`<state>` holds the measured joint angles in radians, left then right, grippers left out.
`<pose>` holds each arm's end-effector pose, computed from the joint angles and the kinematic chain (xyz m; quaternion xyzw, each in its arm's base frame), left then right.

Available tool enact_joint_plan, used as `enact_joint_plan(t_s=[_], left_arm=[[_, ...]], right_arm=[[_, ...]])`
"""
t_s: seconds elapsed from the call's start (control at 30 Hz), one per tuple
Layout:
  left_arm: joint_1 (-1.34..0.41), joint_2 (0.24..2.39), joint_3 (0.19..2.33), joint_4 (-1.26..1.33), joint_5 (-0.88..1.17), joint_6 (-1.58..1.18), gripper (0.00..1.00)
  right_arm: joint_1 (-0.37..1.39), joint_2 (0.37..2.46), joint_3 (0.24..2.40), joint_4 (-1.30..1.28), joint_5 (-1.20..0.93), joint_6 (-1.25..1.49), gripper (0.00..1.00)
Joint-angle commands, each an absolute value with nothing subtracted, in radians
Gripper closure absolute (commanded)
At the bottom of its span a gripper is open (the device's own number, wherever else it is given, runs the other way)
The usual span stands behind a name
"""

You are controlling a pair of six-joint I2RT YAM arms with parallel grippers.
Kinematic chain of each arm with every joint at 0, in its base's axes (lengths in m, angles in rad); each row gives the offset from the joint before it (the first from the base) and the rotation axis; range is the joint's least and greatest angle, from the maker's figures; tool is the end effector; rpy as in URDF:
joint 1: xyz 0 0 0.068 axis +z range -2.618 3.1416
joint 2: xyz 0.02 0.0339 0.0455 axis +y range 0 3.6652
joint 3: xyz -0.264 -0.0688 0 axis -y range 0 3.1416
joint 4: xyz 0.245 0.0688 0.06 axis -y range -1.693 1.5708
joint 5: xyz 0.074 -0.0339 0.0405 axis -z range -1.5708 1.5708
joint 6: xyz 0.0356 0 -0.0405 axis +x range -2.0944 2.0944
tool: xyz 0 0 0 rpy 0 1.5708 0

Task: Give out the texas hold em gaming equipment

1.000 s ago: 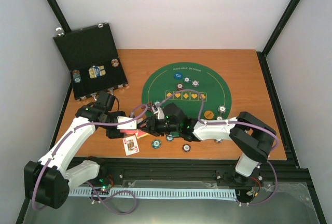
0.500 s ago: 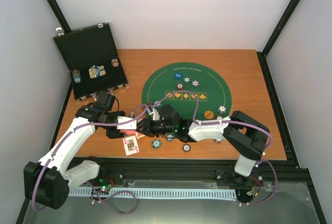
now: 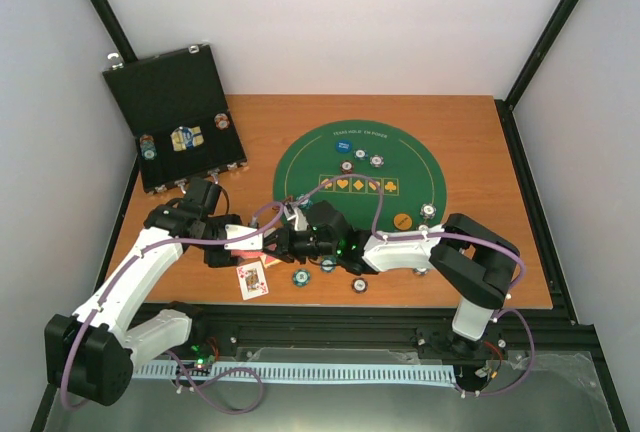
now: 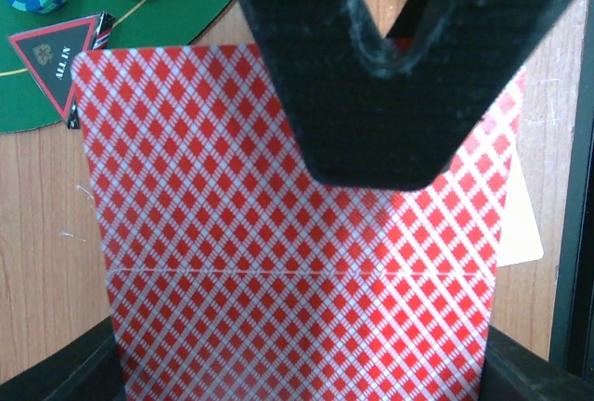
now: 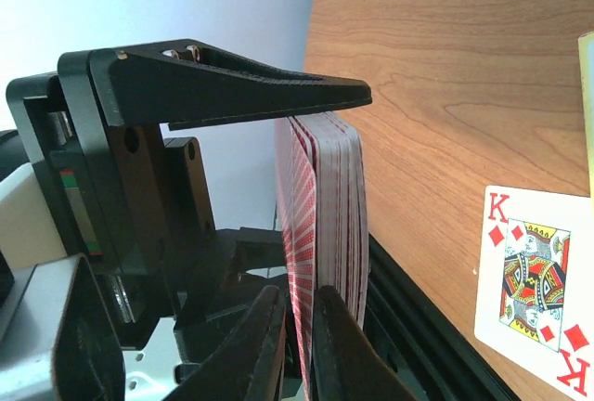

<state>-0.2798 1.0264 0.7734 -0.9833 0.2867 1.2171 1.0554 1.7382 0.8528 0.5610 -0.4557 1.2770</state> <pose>0.1616 -0.0569 0.2339 0.6816 0.6989 -0.0513 0.2106 0.1667 0.3261 0.1883 -0.0436 0.8008 0.5948 0.0552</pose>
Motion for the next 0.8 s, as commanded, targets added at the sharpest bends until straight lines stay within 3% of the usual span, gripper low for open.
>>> enact_joint_plan(t_s=[0.0,0.5,0.77], left_arm=[[-0.286,1.011,0.776,-0.967,0.286,1.230,0.50],[-0.285,1.019,0.770,-0.960,0.275,1.235,0.50],[-0.285,1.025,0.789,-0.969,0.301,1.216,0.50]], right_arm=[[1.057,1.719,0.857,0.582,-0.440,1.278,0.97],[0.979,1.561,0.742,0.501,-0.429,1.242,0.97],[1.024,1.642,0.791,0.541,-0.456,1.236,0.60]])
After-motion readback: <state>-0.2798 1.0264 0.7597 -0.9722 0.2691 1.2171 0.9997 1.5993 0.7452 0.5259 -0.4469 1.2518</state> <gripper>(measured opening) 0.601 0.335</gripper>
